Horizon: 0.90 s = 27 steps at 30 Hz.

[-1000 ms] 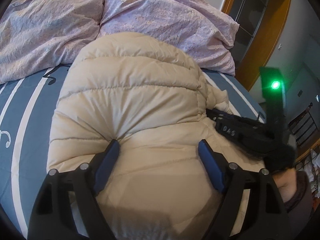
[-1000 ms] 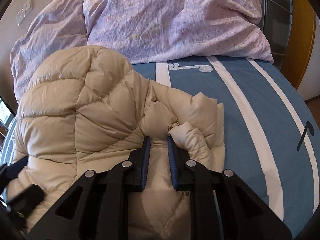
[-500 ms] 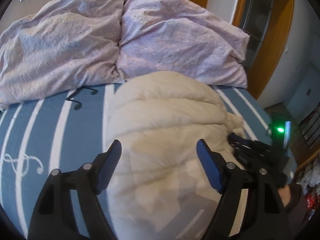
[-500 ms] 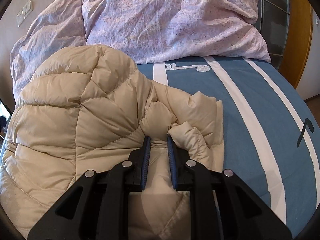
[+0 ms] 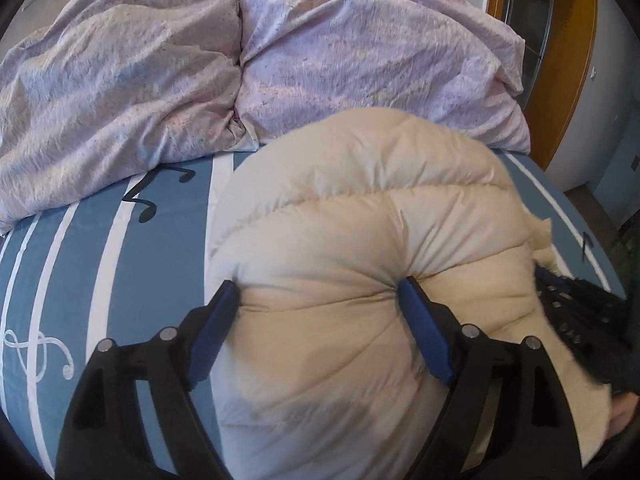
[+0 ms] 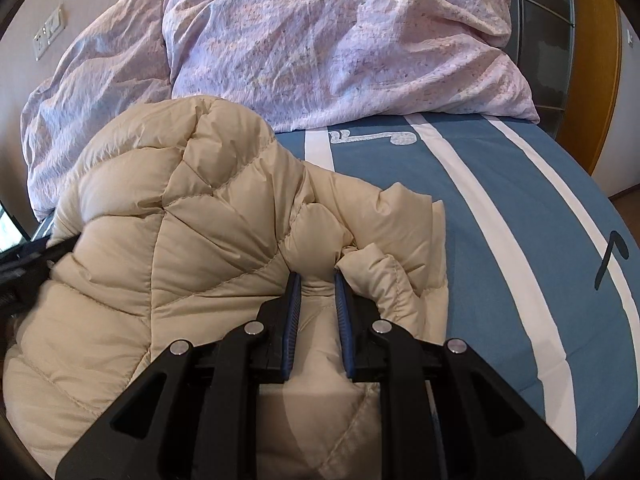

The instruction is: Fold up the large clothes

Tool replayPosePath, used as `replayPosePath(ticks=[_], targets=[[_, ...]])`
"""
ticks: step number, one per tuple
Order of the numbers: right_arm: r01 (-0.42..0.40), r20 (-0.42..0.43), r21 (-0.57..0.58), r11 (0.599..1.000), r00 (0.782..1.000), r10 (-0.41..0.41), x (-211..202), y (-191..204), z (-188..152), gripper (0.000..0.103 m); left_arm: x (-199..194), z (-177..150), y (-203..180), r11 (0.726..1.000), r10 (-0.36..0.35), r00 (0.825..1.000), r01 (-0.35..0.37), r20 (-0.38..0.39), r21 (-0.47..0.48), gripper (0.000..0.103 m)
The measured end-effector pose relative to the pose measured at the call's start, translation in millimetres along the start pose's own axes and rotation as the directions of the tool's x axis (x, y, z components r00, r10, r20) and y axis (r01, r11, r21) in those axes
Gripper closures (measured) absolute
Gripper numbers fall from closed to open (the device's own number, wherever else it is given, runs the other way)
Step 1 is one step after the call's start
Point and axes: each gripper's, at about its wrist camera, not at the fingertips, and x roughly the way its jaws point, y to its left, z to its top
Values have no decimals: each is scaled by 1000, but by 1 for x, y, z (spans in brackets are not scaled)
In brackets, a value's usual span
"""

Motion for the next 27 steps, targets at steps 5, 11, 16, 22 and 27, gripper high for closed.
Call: replayPosePath(ticks=[5,11,16,22,27], targets=[[7,4,0,1000,1000,-7,1,1,-2,85,8,-6,-1,1000,19,1000,-19,17,1,16],[7,5,-2,1000,1000,-7,1,1,-1,85,15,-14,1,999,25,998,-24,50,-27,11],[9,8,-1,1000,1000,-9,2,0,-1,85,18,-17,2,999,25,998,-23,62,-39,9],[10,7,-3,1000,1000,-10,2,0,-1,85,21,-18,4,999,17,998,-14,56,-46,8],[12,8,-2,1000,1000,-12,2,0,-1,85,23,-18,6,999,10,999,-8,51,-52,7]])
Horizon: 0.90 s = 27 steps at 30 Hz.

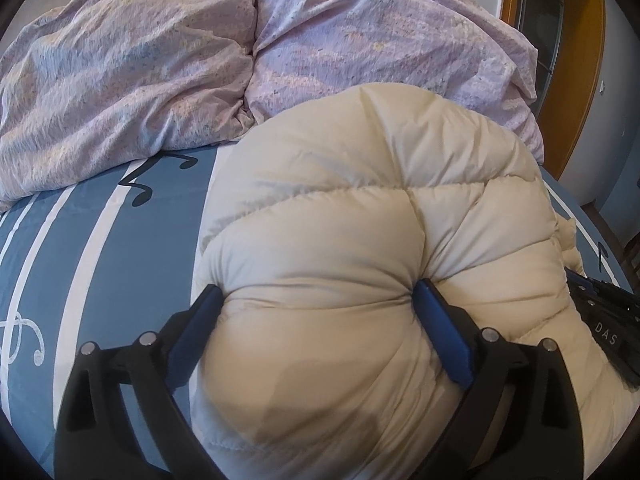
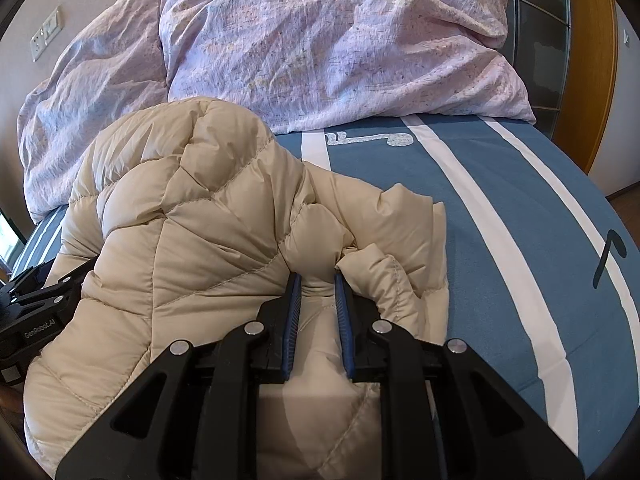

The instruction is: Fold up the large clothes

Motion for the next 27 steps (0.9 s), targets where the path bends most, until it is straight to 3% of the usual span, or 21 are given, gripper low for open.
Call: replayPosePath(ticks=[13,27], targets=[[0,2,2,1000,1000,0,1,0,-1,85,1,0,2,1000,-12,1000,12,-5,-11,6],[17,2,-7,1000,1000,-17,1,1,1,85,3,2,-4,998,59,998,-59,-18,18,3]])
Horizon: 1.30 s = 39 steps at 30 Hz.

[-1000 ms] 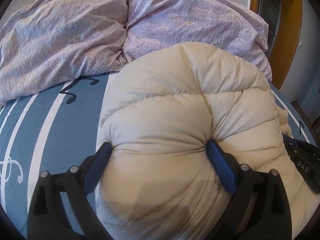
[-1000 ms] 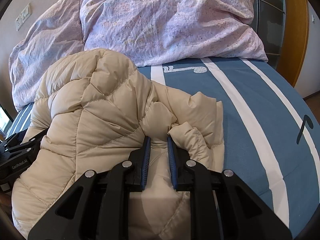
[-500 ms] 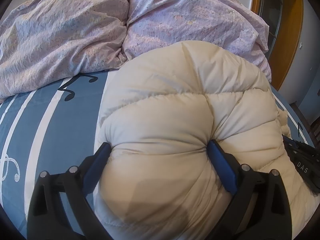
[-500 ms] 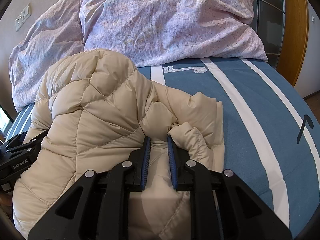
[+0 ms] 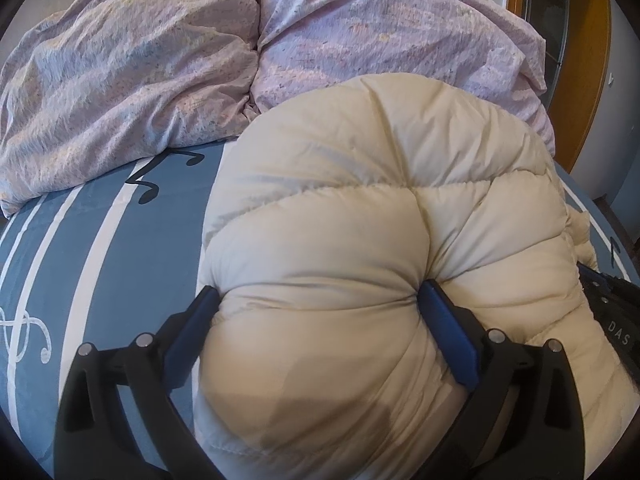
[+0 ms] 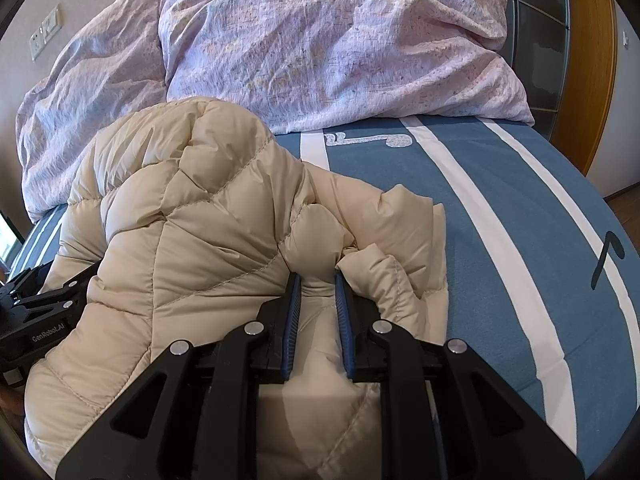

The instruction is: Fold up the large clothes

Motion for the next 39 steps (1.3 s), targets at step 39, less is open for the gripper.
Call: replayPosePath(ticks=[39], targets=[[-73,-48,-32,997,996,71,-34,17,-41,87,-1,-7,-3,1000,23,1000,-23,-5,6,2]])
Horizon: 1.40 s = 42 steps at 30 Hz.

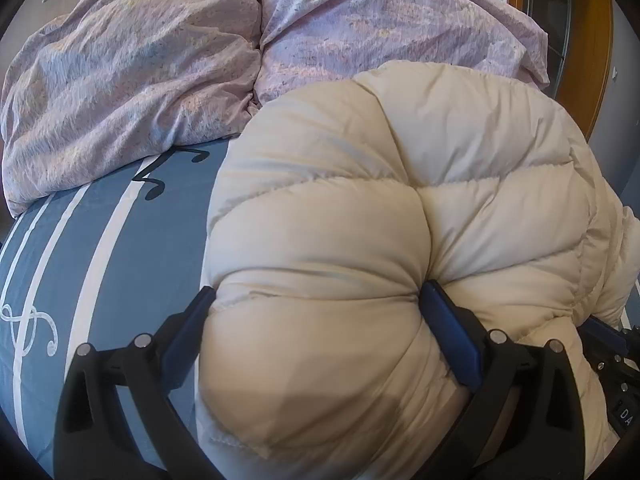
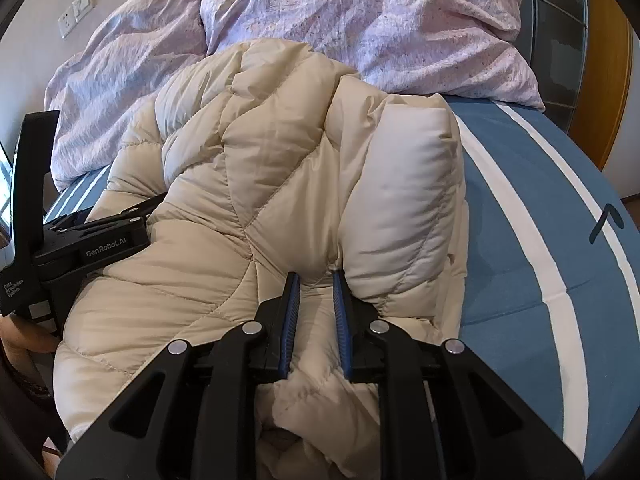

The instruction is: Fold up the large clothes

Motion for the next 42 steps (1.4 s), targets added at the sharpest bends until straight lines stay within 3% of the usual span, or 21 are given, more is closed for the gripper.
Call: replayPosePath(ticks=[42], targets=[[-19,23,21,1000,1000,18,-1,-3,-2,87,3,1,1,1000,-5,1000,5,-5,-1,2]])
